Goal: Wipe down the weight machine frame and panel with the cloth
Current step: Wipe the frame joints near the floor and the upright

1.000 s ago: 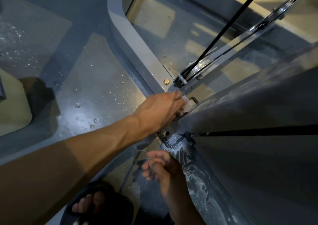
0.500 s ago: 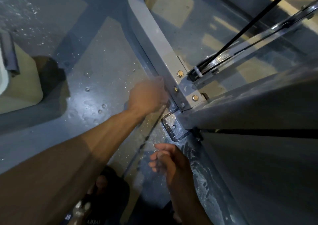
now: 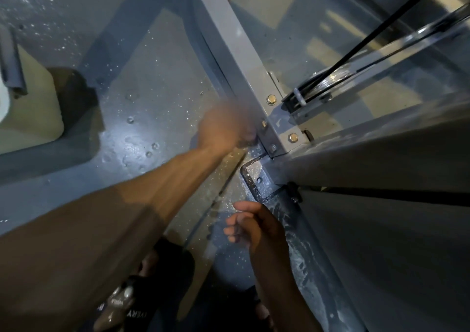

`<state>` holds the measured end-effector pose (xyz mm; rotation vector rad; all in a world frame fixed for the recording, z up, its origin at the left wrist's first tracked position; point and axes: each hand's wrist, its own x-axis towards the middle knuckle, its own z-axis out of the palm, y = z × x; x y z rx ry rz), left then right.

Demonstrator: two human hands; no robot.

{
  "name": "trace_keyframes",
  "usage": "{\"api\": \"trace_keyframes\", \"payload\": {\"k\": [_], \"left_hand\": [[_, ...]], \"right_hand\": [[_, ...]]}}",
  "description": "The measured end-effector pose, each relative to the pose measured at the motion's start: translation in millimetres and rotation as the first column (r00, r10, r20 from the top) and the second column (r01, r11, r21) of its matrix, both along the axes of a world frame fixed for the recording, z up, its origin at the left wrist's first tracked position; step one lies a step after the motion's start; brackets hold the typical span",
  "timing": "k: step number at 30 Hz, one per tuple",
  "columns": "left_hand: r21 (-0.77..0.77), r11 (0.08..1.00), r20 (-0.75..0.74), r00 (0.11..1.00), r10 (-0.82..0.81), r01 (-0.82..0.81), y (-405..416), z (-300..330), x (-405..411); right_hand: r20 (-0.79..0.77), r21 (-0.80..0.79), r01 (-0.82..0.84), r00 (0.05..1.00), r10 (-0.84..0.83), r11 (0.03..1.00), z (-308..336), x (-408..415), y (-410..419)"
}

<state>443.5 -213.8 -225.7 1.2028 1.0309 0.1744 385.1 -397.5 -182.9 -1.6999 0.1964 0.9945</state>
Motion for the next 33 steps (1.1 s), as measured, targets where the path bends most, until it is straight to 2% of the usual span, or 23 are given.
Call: {"api": "trace_keyframes", "payload": {"k": [2, 4, 7, 8, 15, 20, 22, 26, 30, 33], "left_hand": [[0.026, 0.999, -0.001, 0.999, 0.047, -0.047, 13, 5, 9], [0.05, 0.997, -0.016, 0.998, -0.062, 0.063, 7, 8, 9], [-0.045, 0.958, 0.002, 0.959, -0.283, 0.283, -20, -1, -3], [-0.058, 0.953, 0.027, 0.955, -0.297, 0.298, -28, -5, -7], [-0.061, 0.981, 0.121, 0.977, -0.178, 0.186, -40, -7, -19], [0.012, 0.982, 0.138, 0.972, -0.189, 0.189, -46, -2, -24], [0.098, 0.974, 0.147, 0.965, -0.218, 0.205, -45, 3, -23], [0.406, 0.861, 0.083, 0.926, -0.369, 0.307, -42, 13, -21], [0.575, 0.732, 0.068, 0.871, -0.487, 0.365, -40, 10, -23], [0.634, 0.622, 0.0, 0.804, -0.594, 0.46, -27, 10, -27]], "right_hand": [[-0.025, -0.009, 0.009, 1.0, -0.009, 1.0, -1, 2, -4], [-0.044, -0.009, 0.019, 0.999, -0.019, 1.0, -1, 3, -4], [-0.045, 0.015, 0.032, 0.998, -0.032, 0.999, 0, 1, 1], [-0.037, 0.022, 0.021, 0.999, -0.02, 1.0, 1, 0, 3], [-0.012, 0.015, 0.0, 1.0, 0.0, 1.0, 2, -1, 0], [-0.048, 0.034, 0.022, 0.999, -0.02, 0.999, 3, -5, 2], [-0.059, 0.051, 0.02, 0.998, -0.017, 0.998, 5, -6, 4], [-0.024, 0.039, -0.015, 1.0, 0.016, 0.999, 5, -6, 0], [-0.003, 0.03, -0.022, 1.0, 0.022, 0.999, 7, -8, -4], [0.005, 0.018, -0.022, 1.0, 0.022, 1.0, 8, -11, -6]]}}
